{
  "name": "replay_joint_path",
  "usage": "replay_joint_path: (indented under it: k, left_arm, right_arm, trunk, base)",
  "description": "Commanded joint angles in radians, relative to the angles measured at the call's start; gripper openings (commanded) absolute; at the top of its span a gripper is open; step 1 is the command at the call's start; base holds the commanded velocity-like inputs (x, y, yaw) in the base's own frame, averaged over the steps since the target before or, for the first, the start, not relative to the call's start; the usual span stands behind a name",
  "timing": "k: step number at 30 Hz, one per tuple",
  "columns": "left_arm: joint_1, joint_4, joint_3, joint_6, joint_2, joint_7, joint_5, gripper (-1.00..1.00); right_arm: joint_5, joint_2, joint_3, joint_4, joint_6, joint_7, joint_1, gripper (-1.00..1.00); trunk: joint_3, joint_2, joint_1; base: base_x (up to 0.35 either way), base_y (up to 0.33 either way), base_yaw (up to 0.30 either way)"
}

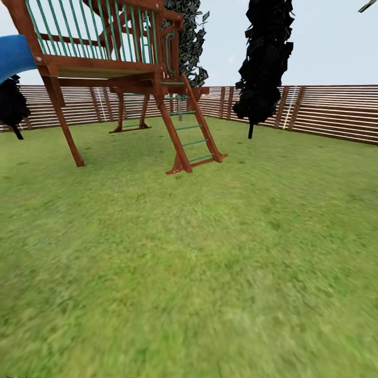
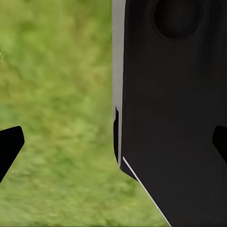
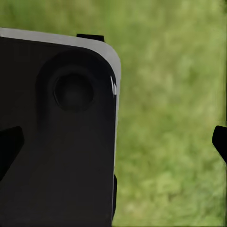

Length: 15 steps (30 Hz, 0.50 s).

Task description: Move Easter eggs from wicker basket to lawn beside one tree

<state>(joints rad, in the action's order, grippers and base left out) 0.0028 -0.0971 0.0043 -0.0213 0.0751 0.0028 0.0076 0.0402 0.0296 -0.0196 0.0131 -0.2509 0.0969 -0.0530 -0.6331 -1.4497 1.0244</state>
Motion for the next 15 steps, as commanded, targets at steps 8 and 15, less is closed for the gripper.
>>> replay_joint_path:
  k: [8,15]
  left_arm:
    - [0.0,-0.001,0.0,-0.002,0.0,0.001,0.001,1.0]
    - [0.0,-0.001,0.0,-0.002,0.0,0.0,0.001,1.0]
  right_arm:
    - [0.004,0.0,-0.002,-0.001,-0.002,0.005,-0.001,1.0]
    - [0.002,0.0,-0.002,-0.001,-0.002,0.004,-0.001,1.0]
  trunk:
    - [-0.001,0.0,0.001]
    - [-0.001,0.0,0.001]
  base:
    - [0.322,0.0,0.294]
    - [0.322,0.0,0.294]
